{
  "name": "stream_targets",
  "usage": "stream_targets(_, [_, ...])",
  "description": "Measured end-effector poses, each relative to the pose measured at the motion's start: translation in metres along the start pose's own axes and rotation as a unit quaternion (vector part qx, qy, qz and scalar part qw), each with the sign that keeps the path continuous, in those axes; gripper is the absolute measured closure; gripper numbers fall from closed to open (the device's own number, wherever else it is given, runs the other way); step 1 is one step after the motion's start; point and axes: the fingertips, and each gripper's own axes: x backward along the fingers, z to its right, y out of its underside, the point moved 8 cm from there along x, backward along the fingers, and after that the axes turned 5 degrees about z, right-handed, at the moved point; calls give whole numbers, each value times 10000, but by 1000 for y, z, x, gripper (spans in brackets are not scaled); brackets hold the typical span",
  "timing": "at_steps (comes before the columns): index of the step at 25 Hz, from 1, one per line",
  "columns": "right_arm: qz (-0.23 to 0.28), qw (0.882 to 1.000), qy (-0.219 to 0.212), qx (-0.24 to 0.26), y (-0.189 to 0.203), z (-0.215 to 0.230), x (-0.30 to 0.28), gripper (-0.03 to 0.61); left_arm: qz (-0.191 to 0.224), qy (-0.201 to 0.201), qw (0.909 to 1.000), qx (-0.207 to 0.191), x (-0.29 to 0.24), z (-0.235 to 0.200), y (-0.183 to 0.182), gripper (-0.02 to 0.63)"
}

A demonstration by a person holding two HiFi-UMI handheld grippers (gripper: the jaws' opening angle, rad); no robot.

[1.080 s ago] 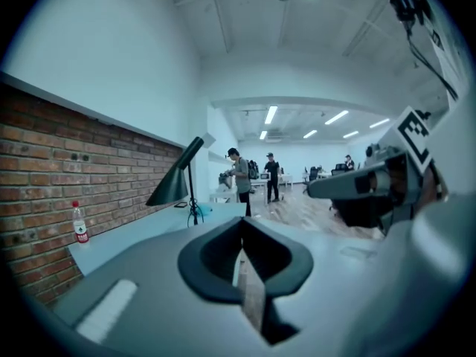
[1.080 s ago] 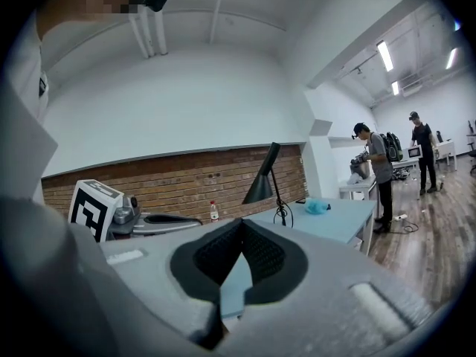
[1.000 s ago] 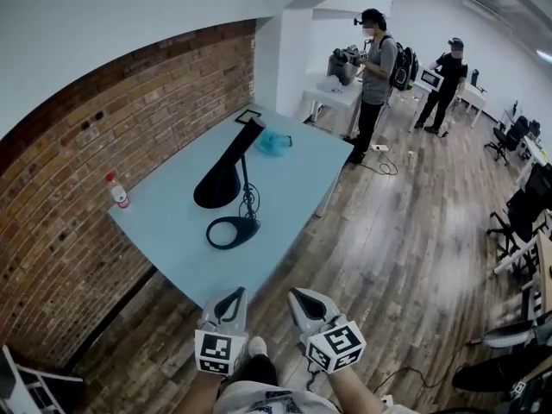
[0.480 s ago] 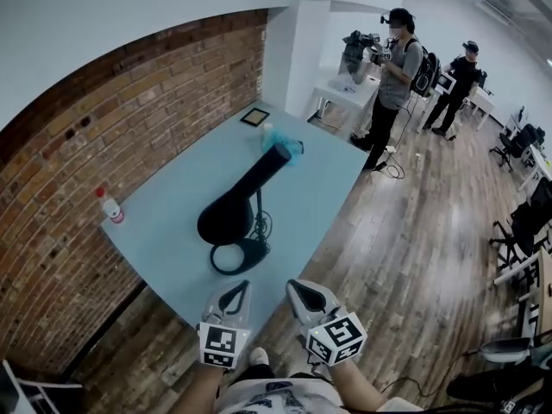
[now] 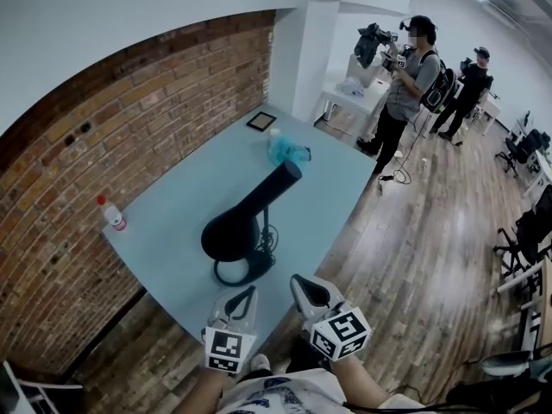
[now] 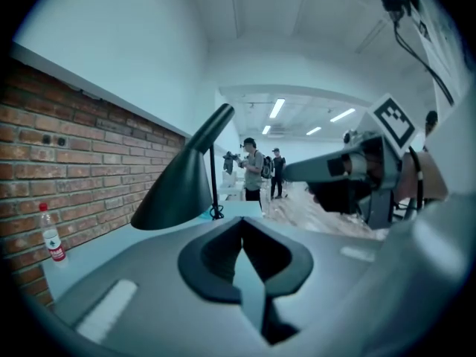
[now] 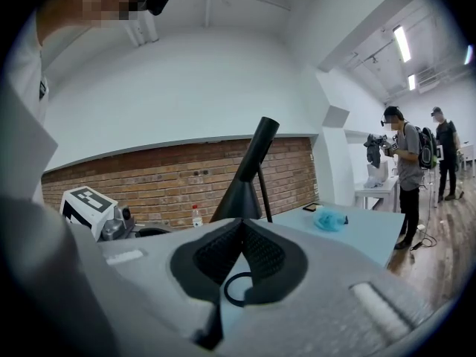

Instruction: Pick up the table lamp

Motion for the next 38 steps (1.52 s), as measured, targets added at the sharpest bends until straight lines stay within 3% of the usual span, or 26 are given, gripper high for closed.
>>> stream_targets(10, [-92, 9967, -800, 66, -10, 56, -54, 580, -171, -475, 9987, 74, -55, 1, 1, 623])
stream_targets(16, [-100, 9866, -1630, -6, -13, 93, -95, 580, -259, -939, 9951, 139, -93, -2, 2, 623])
stream_targets(21, [-241, 9698, -2427, 34, -9, 112, -122, 580, -394, -1562, 9865, 277, -117, -2, 5, 623])
stream_targets(27, [-360, 9510, -3070, -50, -1, 124, -144, 580, -522, -2268, 9715, 452, -129, 0, 8, 623])
stream_targets(38, [-260, 9374, -3462, -262, -6, 144, -166, 578, -716, -2729, 9560, 803, -144, 8, 29, 622])
